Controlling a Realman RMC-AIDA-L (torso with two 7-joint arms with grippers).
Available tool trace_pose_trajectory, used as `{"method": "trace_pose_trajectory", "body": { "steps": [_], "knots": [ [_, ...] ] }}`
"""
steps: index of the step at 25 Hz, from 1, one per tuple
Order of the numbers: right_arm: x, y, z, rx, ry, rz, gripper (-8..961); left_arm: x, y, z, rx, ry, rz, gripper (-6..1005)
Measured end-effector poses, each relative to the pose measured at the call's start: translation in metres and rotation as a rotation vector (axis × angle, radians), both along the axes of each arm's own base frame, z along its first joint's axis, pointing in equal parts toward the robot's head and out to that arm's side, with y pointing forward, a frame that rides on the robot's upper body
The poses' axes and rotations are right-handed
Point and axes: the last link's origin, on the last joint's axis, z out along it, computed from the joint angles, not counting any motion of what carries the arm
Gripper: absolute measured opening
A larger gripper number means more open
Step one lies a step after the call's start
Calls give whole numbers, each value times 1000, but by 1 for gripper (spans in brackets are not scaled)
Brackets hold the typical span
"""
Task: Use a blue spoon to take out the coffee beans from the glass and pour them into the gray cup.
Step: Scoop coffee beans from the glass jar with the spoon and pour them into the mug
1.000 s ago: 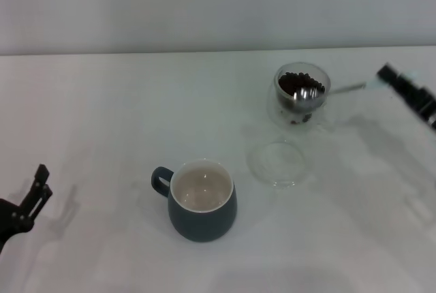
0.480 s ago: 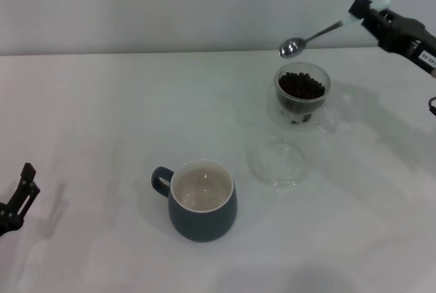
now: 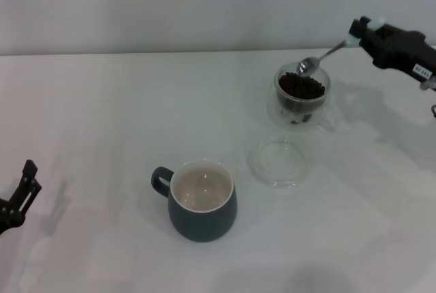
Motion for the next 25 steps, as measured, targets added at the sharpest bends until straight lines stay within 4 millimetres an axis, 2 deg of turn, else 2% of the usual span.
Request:
{"method": "trace_pose_trajectory", "body": {
  "steps": [14,20,25],
  "knots": [
    [11,2,-16,-3,-113,-65,142,1,1,0,0,-2,-3,893],
    [14,-3,-25,-26,-60,-114,142,1,1,-1,0,-3,-3,893],
    [18,-6,-28,-82,78,-208,142,1,1,-1,-1,-3,-3,893]
  ]
}}
